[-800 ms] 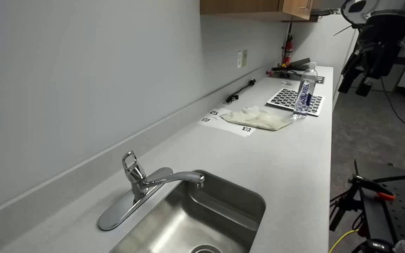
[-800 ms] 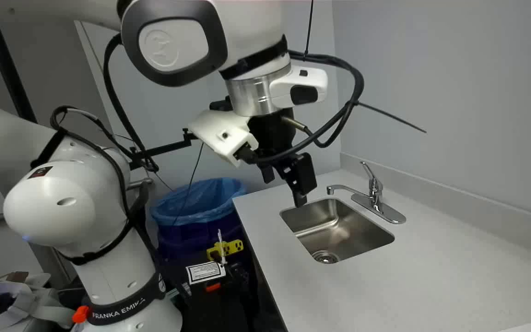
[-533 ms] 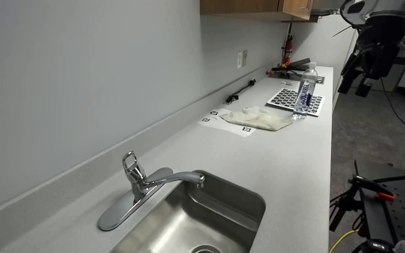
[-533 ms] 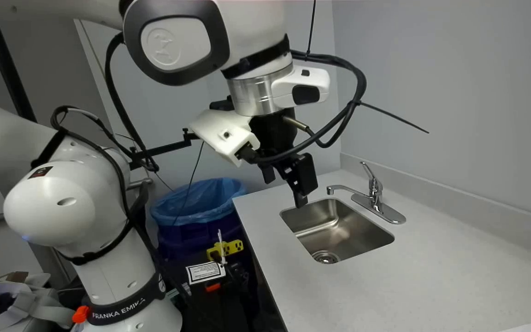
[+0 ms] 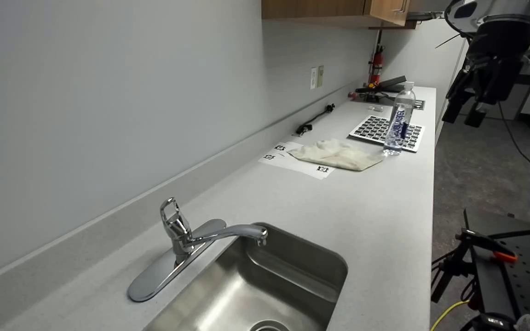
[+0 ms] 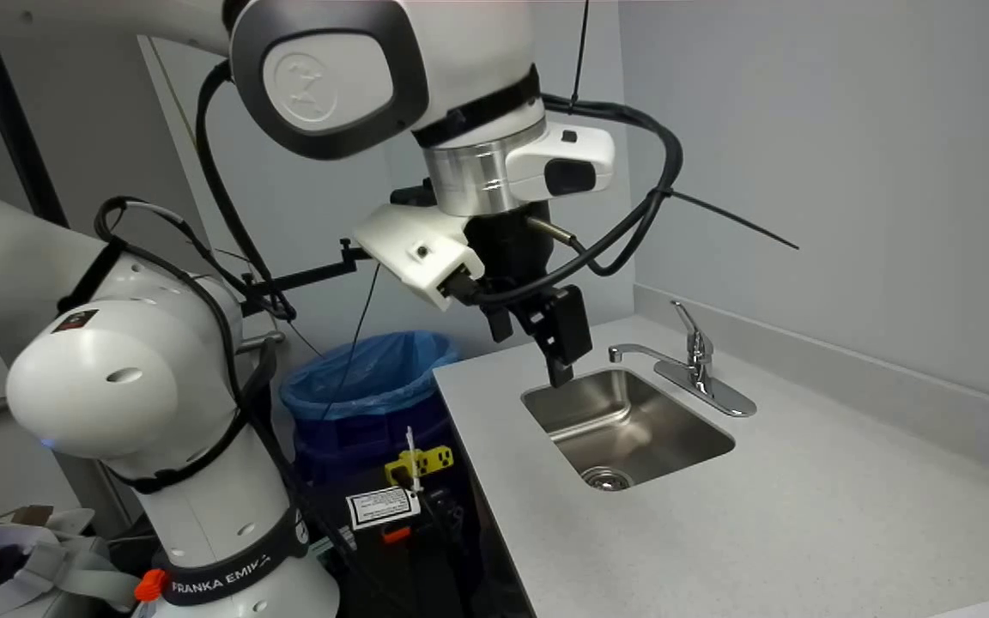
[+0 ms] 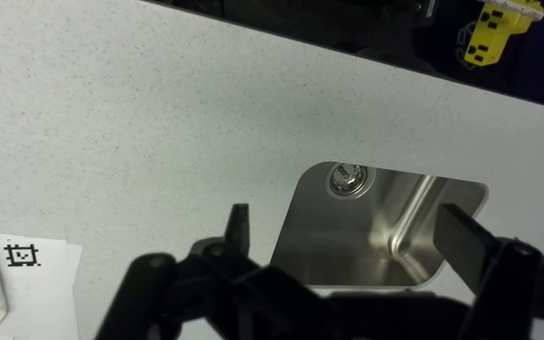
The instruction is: Move the faucet spout to the left
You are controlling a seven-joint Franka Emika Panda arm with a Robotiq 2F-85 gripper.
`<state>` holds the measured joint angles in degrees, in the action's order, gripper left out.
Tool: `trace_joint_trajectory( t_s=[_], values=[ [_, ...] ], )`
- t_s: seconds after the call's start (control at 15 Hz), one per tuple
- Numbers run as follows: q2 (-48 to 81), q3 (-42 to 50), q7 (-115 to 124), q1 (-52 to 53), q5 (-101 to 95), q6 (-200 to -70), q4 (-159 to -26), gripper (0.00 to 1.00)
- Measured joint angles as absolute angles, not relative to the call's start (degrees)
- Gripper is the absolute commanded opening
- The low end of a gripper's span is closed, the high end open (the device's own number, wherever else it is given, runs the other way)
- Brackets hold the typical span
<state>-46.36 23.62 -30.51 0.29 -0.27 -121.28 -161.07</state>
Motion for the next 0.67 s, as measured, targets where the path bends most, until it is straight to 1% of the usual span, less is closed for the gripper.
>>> trace_joint_trajectory(
  t_s=[0.67],
  values=[
    [-45.87, 23.25, -30.51, 0.28, -0.28, -121.28, -160.36, 1.0]
  ],
)
